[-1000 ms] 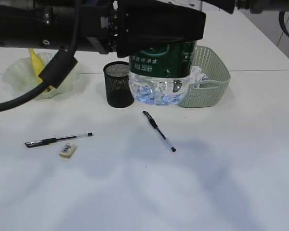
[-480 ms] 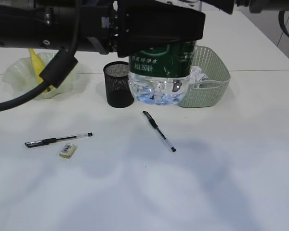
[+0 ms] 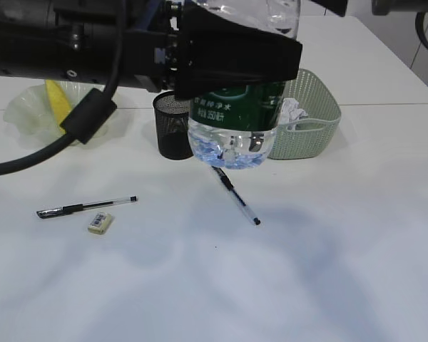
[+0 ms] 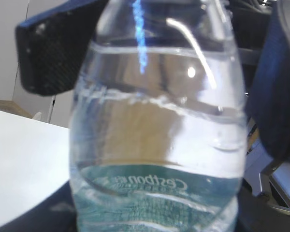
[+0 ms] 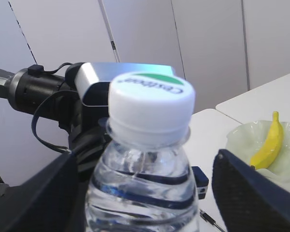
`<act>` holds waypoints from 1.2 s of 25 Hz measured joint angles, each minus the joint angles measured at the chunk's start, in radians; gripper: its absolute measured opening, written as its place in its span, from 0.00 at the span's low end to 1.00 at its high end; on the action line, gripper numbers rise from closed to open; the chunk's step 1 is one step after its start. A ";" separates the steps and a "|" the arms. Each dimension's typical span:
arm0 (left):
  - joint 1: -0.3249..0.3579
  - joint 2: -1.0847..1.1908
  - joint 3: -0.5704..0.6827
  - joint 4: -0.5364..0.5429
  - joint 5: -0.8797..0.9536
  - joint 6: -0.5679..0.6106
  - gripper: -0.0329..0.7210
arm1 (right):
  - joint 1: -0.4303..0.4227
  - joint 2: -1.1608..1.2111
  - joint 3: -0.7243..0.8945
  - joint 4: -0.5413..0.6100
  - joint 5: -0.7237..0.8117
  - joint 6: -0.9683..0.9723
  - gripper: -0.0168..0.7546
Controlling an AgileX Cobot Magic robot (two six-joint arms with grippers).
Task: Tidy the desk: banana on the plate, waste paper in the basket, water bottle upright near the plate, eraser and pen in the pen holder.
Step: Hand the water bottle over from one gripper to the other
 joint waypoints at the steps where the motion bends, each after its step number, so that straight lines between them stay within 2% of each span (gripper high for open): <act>1: 0.000 0.000 0.000 0.000 0.000 0.002 0.54 | 0.000 0.000 0.000 0.000 0.000 0.000 0.85; 10: 0.000 0.000 0.000 0.000 0.000 0.011 0.54 | 0.000 0.000 -0.006 0.057 0.010 0.000 0.86; 25: 0.000 0.000 0.000 0.002 0.002 0.013 0.54 | 0.000 0.000 -0.169 0.084 -0.028 0.013 0.86; 27: 0.000 0.000 0.000 0.002 0.003 0.013 0.54 | 0.000 -0.002 -0.176 0.064 -0.031 0.036 0.86; 30: 0.000 0.000 0.000 0.002 0.003 0.013 0.54 | 0.000 -0.007 -0.177 -0.063 -0.057 0.113 0.85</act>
